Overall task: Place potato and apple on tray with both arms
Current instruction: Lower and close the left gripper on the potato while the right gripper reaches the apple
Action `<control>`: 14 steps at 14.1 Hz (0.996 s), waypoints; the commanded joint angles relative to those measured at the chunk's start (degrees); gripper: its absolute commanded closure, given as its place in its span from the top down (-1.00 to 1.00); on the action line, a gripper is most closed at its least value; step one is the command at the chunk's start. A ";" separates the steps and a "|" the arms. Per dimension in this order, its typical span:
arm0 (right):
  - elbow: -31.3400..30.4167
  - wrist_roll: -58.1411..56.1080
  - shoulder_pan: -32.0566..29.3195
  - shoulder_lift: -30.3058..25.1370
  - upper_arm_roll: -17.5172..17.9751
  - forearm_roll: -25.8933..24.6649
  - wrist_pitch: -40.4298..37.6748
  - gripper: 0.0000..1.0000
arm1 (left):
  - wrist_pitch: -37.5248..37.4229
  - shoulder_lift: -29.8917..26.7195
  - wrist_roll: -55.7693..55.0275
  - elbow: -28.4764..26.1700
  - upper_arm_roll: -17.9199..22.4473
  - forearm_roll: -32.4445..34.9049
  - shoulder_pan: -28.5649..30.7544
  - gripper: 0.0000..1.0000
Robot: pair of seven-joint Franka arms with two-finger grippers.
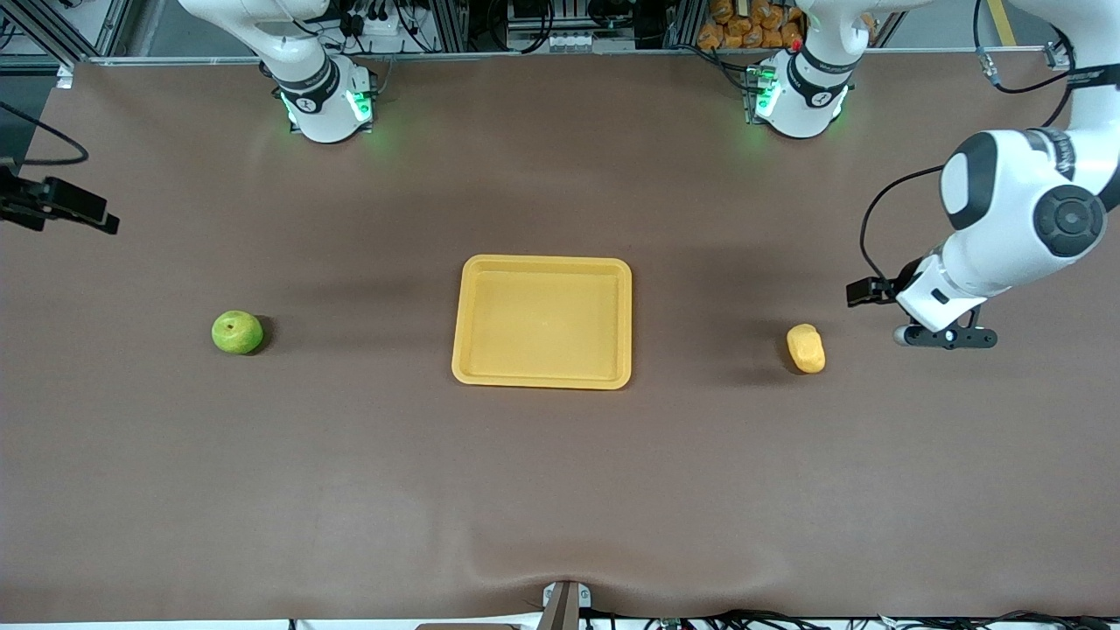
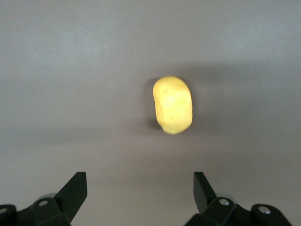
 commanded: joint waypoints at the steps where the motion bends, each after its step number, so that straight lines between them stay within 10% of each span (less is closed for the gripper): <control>1: 2.71 0.70 -0.07 1.62 0.32 0.06 -0.42 1.00 | 6.70 2.38 -4.78 -1.91 -0.18 0.34 -0.89 1.00; 14: 2.10 0.88 -1.83 7.94 0.41 0.77 5.56 1.00 | 19.90 17.15 -24.92 -0.42 -0.09 1.13 -4.15 1.00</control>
